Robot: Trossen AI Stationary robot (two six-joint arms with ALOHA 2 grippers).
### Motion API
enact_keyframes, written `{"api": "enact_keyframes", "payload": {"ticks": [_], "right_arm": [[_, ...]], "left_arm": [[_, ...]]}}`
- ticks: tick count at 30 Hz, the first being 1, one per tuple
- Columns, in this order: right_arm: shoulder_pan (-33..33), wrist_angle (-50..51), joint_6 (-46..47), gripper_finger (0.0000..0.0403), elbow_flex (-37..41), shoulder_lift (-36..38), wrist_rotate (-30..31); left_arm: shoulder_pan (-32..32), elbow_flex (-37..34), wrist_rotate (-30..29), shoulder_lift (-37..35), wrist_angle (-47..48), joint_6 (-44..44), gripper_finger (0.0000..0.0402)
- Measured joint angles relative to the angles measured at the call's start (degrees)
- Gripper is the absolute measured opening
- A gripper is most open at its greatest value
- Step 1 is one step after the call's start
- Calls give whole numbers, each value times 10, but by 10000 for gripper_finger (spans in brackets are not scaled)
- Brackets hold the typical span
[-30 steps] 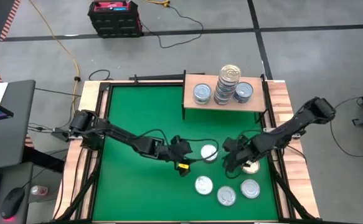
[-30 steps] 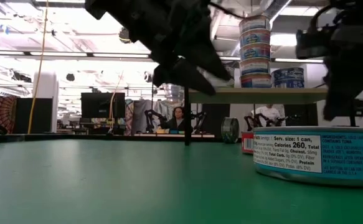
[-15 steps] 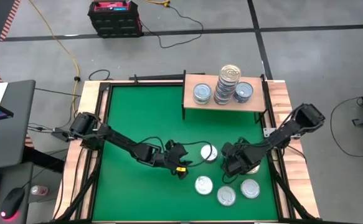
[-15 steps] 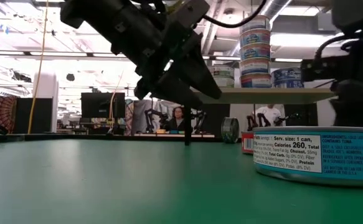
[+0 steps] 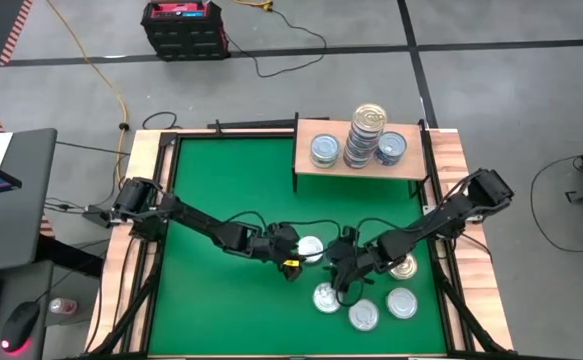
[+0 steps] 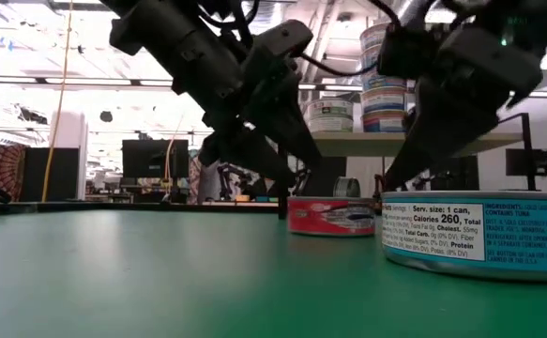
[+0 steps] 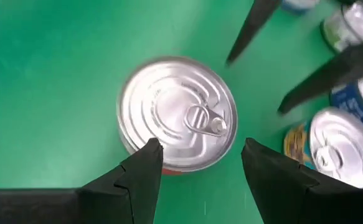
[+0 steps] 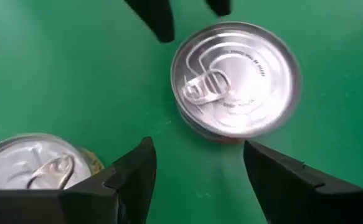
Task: Stack canned seafood by type on shelf
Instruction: Stack the red tuna can on top of the blue tuna can
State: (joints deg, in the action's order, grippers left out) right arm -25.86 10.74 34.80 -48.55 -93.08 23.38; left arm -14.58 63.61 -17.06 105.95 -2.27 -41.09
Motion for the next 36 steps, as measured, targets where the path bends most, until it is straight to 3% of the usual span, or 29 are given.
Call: {"api": "enact_keyframes", "payload": {"ticks": [4, 9, 13, 19, 25, 36], "right_arm": [[-8, 61, 11, 270, -19, 26, 3], [-23, 121, 66, 270, -19, 54, 5], [-36, 131, 72, 270, -19, 66, 8], [-43, 129, 101, 270, -19, 66, 9], [-41, 128, 133, 270, -19, 66, 9], [-44, 98, 153, 270, -19, 67, -7]], "left_arm": [[17, 0, 38, 0, 4, -22, 208], [40, 0, 17, 0, 16, -44, 208], [65, 0, 34, 10, 12, -46, 199], [90, 1, 120, 48, -22, -45, 127], [98, 2, 141, 55, -30, -53, 12], [114, 1, 126, 30, 38, -80, 1]]}}
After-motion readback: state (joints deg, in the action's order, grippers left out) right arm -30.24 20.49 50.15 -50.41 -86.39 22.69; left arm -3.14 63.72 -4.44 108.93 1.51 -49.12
